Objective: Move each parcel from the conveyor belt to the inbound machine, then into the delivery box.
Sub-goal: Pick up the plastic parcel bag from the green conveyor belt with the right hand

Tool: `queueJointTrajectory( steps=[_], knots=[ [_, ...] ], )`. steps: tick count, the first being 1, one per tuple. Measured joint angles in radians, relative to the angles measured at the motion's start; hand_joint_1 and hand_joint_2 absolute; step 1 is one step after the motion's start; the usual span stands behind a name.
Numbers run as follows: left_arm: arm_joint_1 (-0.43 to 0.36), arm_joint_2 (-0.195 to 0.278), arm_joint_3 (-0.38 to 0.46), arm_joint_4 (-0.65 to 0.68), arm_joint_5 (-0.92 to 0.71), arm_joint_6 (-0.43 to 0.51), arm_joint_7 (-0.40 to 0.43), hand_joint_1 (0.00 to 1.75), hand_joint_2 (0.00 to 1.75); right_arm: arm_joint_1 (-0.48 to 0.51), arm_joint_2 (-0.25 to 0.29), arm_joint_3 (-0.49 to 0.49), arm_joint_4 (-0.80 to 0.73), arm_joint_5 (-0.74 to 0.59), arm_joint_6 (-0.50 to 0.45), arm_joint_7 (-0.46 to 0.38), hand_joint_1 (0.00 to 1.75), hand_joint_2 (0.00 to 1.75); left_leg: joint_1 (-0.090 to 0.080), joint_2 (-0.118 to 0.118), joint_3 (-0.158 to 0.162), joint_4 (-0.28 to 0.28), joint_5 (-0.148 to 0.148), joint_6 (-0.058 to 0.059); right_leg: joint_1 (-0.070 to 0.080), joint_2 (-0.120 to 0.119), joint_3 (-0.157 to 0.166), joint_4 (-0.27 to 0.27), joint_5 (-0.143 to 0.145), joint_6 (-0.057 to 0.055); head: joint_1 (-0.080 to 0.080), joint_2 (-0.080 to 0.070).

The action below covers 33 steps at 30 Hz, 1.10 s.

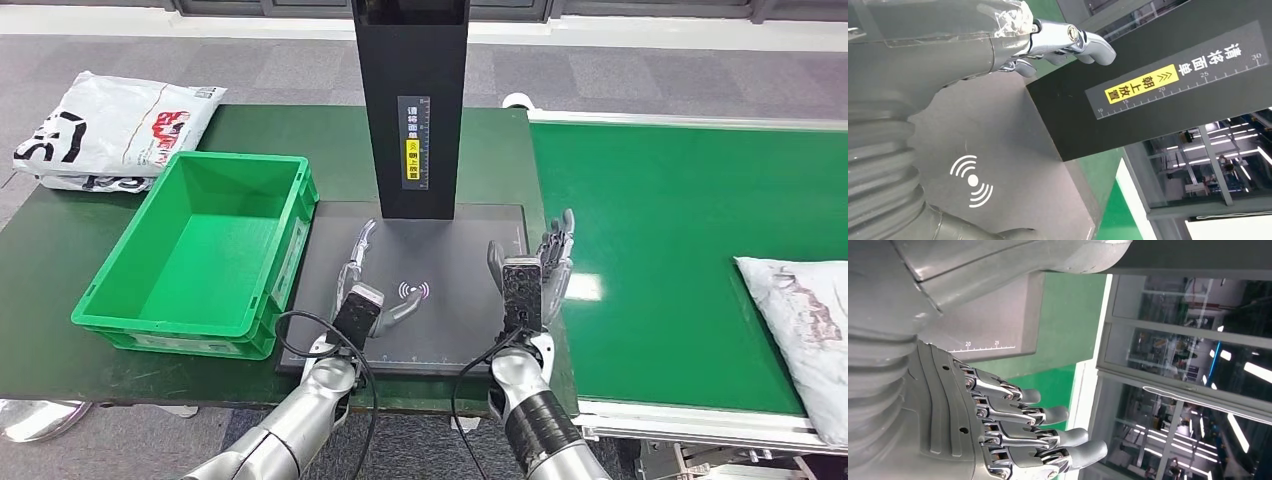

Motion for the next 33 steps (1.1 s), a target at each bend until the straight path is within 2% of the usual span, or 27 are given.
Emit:
queueJointTrajectory(
  steps=[5, 7, 9, 13, 20, 26, 29, 33],
  knots=[
    [-0.008, 0.000, 0.009, 0.007, 0.001, 0.018, 0.000, 0.00, 1.75, -0.017, -0.010, 0.000, 0.000, 0.024, -0.008, 0.000, 0.00, 1.75, 0.000, 0.000, 0.000, 0.000, 0.000, 0.000, 0.000, 0.000, 0.000, 0.000, 0.000, 0.000, 0.000, 0.000],
    [-0.022, 0.000, 0.025, 0.024, 0.009, 0.028, 0.000, 0.00, 1.75, -0.024, -0.014, -0.017, 0.001, 0.116, -0.011, 0.000, 0.00, 1.75, 0.000, 0.000, 0.000, 0.000, 0.000, 0.000, 0.000, 0.000, 0.000, 0.000, 0.000, 0.000, 0.000, 0.000],
    [-0.045, 0.000, 0.045, 0.058, 0.022, 0.022, 0.000, 0.00, 1.75, -0.030, -0.015, -0.063, 0.001, 0.270, -0.013, 0.000, 0.00, 1.75, 0.000, 0.000, 0.000, 0.000, 0.000, 0.000, 0.000, 0.000, 0.000, 0.000, 0.000, 0.000, 0.000, 0.000],
    [-0.088, 0.000, 0.088, 0.136, 0.052, -0.033, 0.008, 0.00, 1.75, -0.037, -0.015, -0.219, -0.006, 0.557, -0.015, 0.000, 0.00, 1.75, 0.000, -0.001, 0.000, 0.000, 0.000, 0.000, 0.000, 0.000, 0.000, 0.000, 0.000, 0.000, 0.000, 0.000],
    [-0.151, -0.002, 0.150, 0.211, 0.072, -0.052, 0.032, 0.00, 1.75, -0.063, -0.014, -0.594, -0.058, 0.955, -0.015, 0.001, 0.00, 1.75, -0.001, -0.002, 0.000, 0.000, 0.000, 0.000, -0.001, -0.001, 0.000, 0.000, 0.000, 0.000, 0.000, 0.000],
    [-0.168, 0.010, 0.178, 0.236, 0.069, -0.046, 0.051, 0.00, 1.75, -0.082, -0.012, -0.865, -0.104, 1.154, -0.015, 0.011, 0.00, 1.75, -0.001, -0.002, 0.000, 0.000, 0.000, 0.000, -0.001, -0.001, 0.000, 0.000, 0.000, 0.000, 0.000, 0.000],
    [-0.166, 0.017, 0.199, 0.241, 0.073, -0.049, 0.046, 0.00, 1.75, -0.084, -0.012, -0.951, -0.135, 1.232, -0.015, 0.074, 0.00, 1.75, -0.001, -0.002, 0.000, 0.000, 0.000, 0.000, -0.001, -0.001, 0.000, 0.000, 0.000, 0.000, 0.000, 0.000],
    [-0.152, 0.031, 0.219, 0.228, 0.075, -0.079, 0.040, 0.00, 1.75, -0.066, -0.028, -0.993, -0.185, 1.307, -0.016, 0.241, 0.00, 1.75, -0.001, -0.002, 0.000, 0.000, 0.000, 0.000, -0.001, 0.000, 0.000, 0.000, 0.000, 0.000, 0.000, 0.000]
  ],
)
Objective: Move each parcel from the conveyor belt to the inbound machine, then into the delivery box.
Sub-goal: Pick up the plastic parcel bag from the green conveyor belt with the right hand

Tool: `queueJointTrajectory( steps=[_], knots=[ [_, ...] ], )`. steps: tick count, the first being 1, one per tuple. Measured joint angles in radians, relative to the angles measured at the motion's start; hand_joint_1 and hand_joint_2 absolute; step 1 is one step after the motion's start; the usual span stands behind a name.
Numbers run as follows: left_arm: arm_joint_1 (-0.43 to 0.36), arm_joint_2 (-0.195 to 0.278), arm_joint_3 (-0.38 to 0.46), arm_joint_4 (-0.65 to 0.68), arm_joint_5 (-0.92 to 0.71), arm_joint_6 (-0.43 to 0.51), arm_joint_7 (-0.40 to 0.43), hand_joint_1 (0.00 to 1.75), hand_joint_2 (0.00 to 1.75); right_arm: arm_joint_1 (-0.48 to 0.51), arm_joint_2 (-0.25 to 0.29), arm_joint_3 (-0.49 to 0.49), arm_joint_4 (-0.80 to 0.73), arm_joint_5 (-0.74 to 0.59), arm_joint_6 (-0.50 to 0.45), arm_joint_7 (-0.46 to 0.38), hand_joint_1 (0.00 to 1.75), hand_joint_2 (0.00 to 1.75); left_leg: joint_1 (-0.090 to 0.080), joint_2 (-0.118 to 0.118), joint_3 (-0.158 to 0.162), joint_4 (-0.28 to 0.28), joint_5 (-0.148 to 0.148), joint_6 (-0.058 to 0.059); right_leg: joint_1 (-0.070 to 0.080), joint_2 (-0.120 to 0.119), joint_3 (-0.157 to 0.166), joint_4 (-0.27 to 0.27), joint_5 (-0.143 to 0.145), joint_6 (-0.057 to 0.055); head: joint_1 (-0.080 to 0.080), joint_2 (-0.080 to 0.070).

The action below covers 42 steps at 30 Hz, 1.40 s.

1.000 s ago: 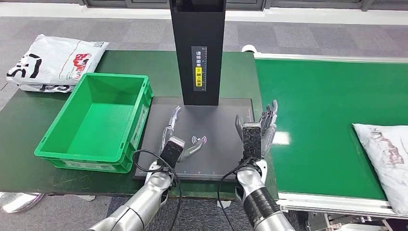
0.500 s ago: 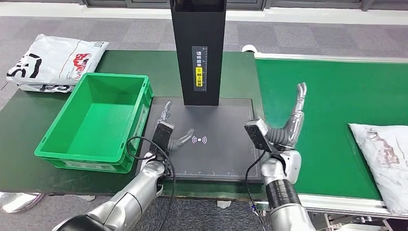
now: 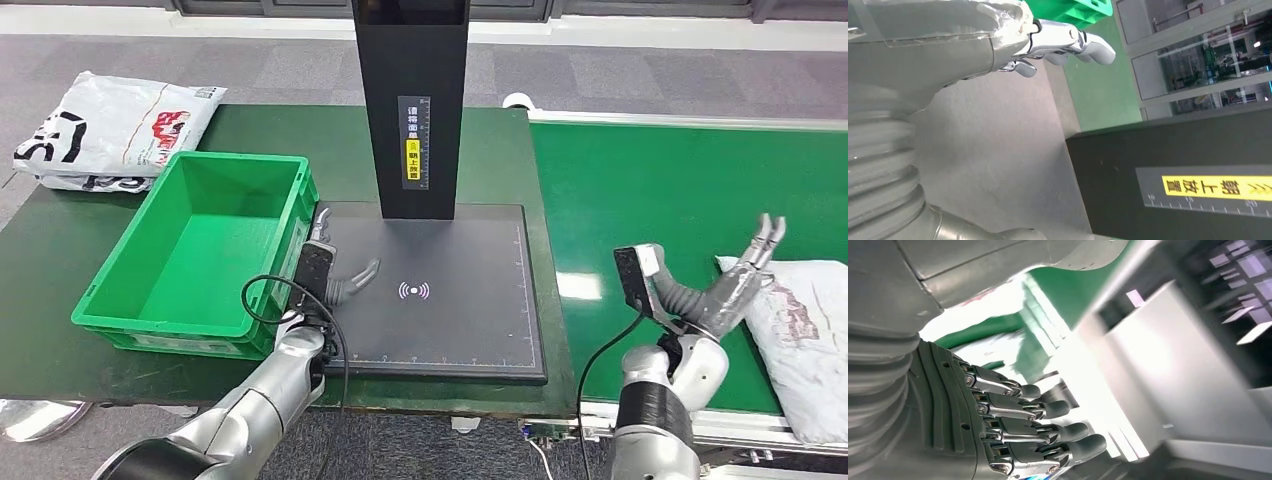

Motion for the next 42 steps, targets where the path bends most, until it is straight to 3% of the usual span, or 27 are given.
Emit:
queueJointTrajectory(
  steps=[3, 7, 11, 13, 21, 23, 28, 30, 35, 42],
  knots=[
    [0.017, 0.007, 0.010, -0.024, -0.001, -0.034, 0.007, 0.00, 1.75, 0.014, -0.027, 0.000, -0.024, 0.043, 0.000, 0.134, 0.00, 1.75, 0.000, 0.000, 0.000, 0.000, 0.000, 0.000, 0.000, 0.000, 0.000, 0.000, 0.000, 0.000, 0.000, 0.000],
    [0.028, 0.010, 0.020, -0.049, -0.003, -0.052, 0.021, 0.00, 1.75, 0.028, -0.060, 0.004, -0.034, 0.074, 0.000, 0.248, 0.00, 1.75, 0.000, 0.000, 0.000, 0.000, 0.000, 0.000, 0.000, 0.000, 0.000, 0.000, 0.000, 0.000, 0.000, 0.000],
    [0.033, 0.009, 0.021, -0.067, -0.022, -0.059, 0.044, 0.00, 1.75, 0.049, -0.118, 0.076, -0.015, 0.069, 0.000, 0.465, 0.00, 1.75, 0.000, -0.001, 0.000, 0.000, 0.000, 0.000, 0.000, -0.001, 0.001, 0.000, 0.000, 0.000, 0.000, 0.000],
    [0.037, 0.008, 0.021, -0.074, -0.026, -0.071, 0.056, 0.00, 1.75, 0.052, -0.152, 0.116, 0.019, 0.066, 0.000, 0.531, 0.00, 1.75, 0.000, 0.000, 0.000, 0.000, 0.000, 0.000, 0.000, -0.001, 0.001, 0.000, 0.000, 0.000, 0.000, 0.000],
    [0.043, 0.006, 0.022, -0.087, -0.025, -0.083, 0.067, 0.00, 1.75, 0.055, -0.213, 0.183, 0.096, 0.072, 0.000, 0.571, 0.00, 1.75, 0.000, -0.001, 0.000, 0.000, 0.000, 0.000, 0.000, -0.001, 0.000, 0.000, 0.000, 0.000, 0.000, 0.000],
    [0.049, 0.006, 0.023, -0.088, -0.024, -0.087, 0.070, 0.00, 1.75, 0.056, -0.229, 0.205, 0.119, 0.080, 0.000, 0.620, 0.00, 1.75, 0.000, 0.000, 0.000, 0.000, 0.000, 0.000, 0.000, -0.001, 0.000, 0.000, 0.000, 0.000, 0.000, 0.000],
    [0.086, 0.013, 0.038, -0.095, -0.021, -0.103, 0.071, 0.00, 1.75, 0.059, -0.307, 0.347, 0.248, 0.100, 0.000, 0.918, 0.00, 1.75, 0.000, -0.001, -0.001, 0.000, -0.001, 0.001, 0.000, -0.001, 0.001, 0.000, -0.001, 0.001, 0.000, 0.000],
    [0.093, 0.018, 0.043, -0.095, -0.027, -0.104, 0.074, 0.00, 1.75, 0.058, -0.339, 0.403, 0.308, 0.102, 0.000, 0.981, 0.00, 1.75, 0.000, -0.001, -0.001, 0.000, -0.001, 0.001, 0.000, -0.002, 0.001, -0.001, -0.001, 0.001, 0.000, 0.000],
    [0.110, 0.021, 0.045, -0.101, -0.058, -0.086, 0.074, 0.00, 1.75, 0.058, -0.397, 0.479, 0.423, 0.100, 0.000, 1.029, 0.00, 1.75, 0.000, -0.003, -0.001, 0.000, -0.001, 0.002, -0.001, -0.003, 0.001, -0.001, -0.001, 0.001, 0.000, 0.000],
    [0.145, 0.017, 0.045, -0.117, -0.076, -0.091, 0.074, 0.00, 1.75, 0.073, -0.439, 0.489, 0.501, 0.093, 0.000, 1.029, 0.00, 1.75, -0.001, -0.003, -0.001, 0.000, -0.001, 0.002, -0.001, -0.003, 0.001, -0.001, -0.002, 0.002, 0.000, 0.000]
  ],
)
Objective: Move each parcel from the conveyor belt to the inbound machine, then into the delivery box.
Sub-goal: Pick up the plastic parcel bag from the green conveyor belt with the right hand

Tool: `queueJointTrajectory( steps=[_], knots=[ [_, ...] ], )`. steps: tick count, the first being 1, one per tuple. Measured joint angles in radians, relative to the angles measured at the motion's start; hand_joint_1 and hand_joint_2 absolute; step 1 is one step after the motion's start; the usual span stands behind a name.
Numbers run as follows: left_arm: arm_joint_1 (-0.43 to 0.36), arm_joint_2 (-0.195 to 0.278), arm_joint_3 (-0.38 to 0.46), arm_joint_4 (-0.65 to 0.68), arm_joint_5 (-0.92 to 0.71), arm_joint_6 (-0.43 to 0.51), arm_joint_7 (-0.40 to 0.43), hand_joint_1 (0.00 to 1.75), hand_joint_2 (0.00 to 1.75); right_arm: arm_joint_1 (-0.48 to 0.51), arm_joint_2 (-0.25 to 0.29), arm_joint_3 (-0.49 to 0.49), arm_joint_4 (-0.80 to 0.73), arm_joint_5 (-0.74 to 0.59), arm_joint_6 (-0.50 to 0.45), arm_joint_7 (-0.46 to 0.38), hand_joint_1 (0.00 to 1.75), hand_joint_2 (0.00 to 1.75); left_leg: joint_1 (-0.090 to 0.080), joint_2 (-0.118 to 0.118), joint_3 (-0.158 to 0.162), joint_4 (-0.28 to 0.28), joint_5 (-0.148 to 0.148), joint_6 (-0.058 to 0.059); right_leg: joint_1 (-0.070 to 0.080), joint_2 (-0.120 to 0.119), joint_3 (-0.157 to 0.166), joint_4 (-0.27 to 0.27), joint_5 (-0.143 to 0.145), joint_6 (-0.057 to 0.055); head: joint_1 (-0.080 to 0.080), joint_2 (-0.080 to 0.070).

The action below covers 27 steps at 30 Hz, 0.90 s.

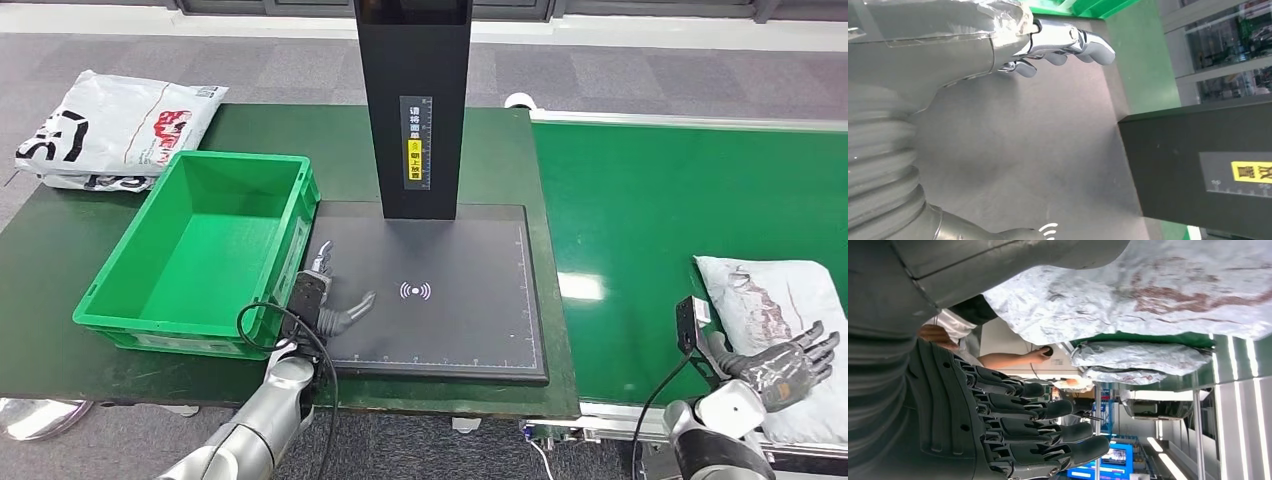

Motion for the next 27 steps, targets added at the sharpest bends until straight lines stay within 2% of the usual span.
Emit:
queueJointTrajectory(
  steps=[21, 27],
  knots=[
    [0.017, -0.008, 0.000, 0.001, -0.002, 0.020, -0.014, 0.00, 1.75, -0.003, -0.039, 0.000, 0.129, 0.008, 0.017, 0.007, 0.00, 1.75, 0.000, 0.000, 0.000, 0.000, -0.001, 0.001, 0.000, 0.000, 0.000, 0.000, 0.000, 0.000, 0.000, 0.000],
    [0.017, -0.008, 0.000, 0.004, -0.002, 0.020, -0.014, 0.00, 1.75, -0.003, -0.042, 0.000, 0.139, 0.003, 0.052, 0.010, 0.00, 1.75, 0.000, 0.000, 0.000, 0.000, -0.001, 0.001, 0.000, 0.000, 0.000, 0.000, 0.000, 0.000, 0.000, 0.000]
  ],
)
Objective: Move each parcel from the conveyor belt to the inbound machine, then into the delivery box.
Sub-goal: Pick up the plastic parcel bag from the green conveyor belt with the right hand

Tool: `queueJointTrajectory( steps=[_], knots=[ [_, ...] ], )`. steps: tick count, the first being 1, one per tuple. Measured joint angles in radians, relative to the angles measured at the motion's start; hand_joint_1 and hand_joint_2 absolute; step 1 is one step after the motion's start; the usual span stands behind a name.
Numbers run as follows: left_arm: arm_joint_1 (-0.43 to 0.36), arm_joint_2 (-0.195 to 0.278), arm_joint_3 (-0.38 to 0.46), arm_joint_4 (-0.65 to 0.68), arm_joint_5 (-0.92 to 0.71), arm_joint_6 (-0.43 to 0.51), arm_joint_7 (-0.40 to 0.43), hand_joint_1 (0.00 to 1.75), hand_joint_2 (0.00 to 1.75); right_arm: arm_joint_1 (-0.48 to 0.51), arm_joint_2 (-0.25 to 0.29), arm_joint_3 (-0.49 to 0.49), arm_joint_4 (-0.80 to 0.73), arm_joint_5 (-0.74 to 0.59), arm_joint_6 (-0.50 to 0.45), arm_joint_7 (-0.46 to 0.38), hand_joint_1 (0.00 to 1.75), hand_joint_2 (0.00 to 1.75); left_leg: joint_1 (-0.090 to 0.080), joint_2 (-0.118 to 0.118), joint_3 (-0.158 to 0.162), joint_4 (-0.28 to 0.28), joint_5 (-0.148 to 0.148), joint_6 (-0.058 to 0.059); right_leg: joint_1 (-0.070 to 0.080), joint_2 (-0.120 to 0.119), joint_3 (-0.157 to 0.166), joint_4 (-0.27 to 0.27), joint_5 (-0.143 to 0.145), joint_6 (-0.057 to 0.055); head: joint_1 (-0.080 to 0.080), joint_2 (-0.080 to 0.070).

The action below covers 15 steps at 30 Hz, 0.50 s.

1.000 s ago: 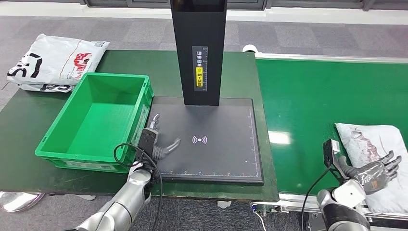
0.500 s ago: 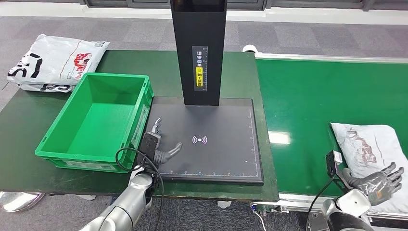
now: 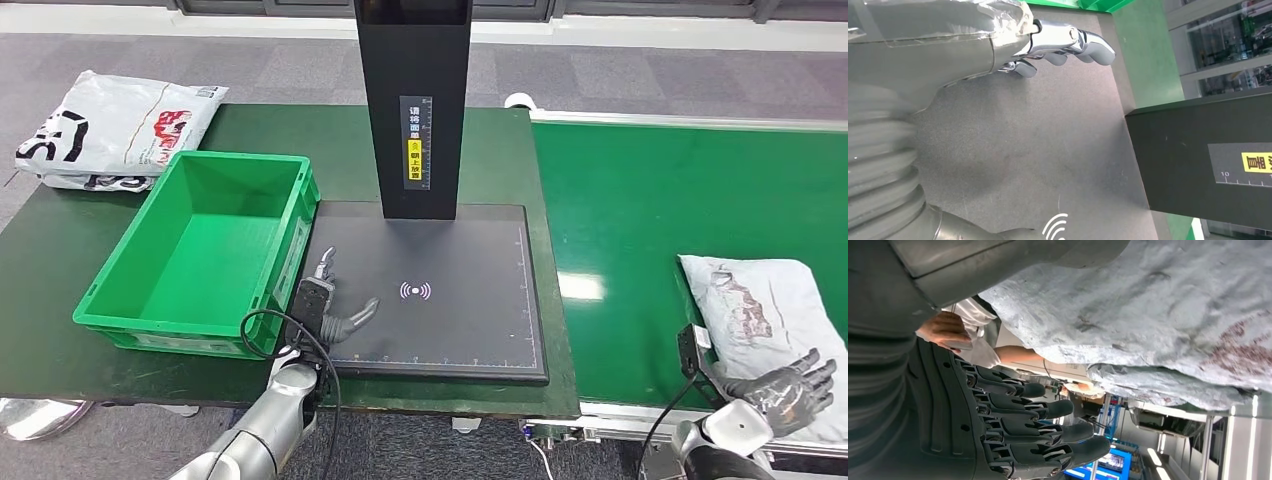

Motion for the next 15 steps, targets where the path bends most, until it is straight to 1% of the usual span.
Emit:
queueJointTrajectory(
  steps=[10, 15],
  knots=[
    [-0.004, 0.000, 0.000, 0.011, -0.001, 0.001, -0.006, 0.00, 1.75, -0.003, -0.009, 0.000, 0.019, -0.008, 0.074, -0.012, 0.00, 1.75, 0.000, 0.000, 0.000, 0.000, 0.000, 0.000, 0.000, 0.000, 0.000, 0.000, 0.000, 0.000, 0.000, 0.000],
    [-0.004, 0.000, 0.000, 0.013, -0.002, 0.002, -0.011, 0.00, 1.75, -0.002, -0.007, -0.002, 0.031, -0.028, 0.200, -0.015, 0.00, 1.75, 0.000, 0.000, 0.000, 0.000, 0.000, 0.000, 0.000, 0.000, 0.000, 0.000, 0.000, 0.000, 0.000, 0.000]
  ],
)
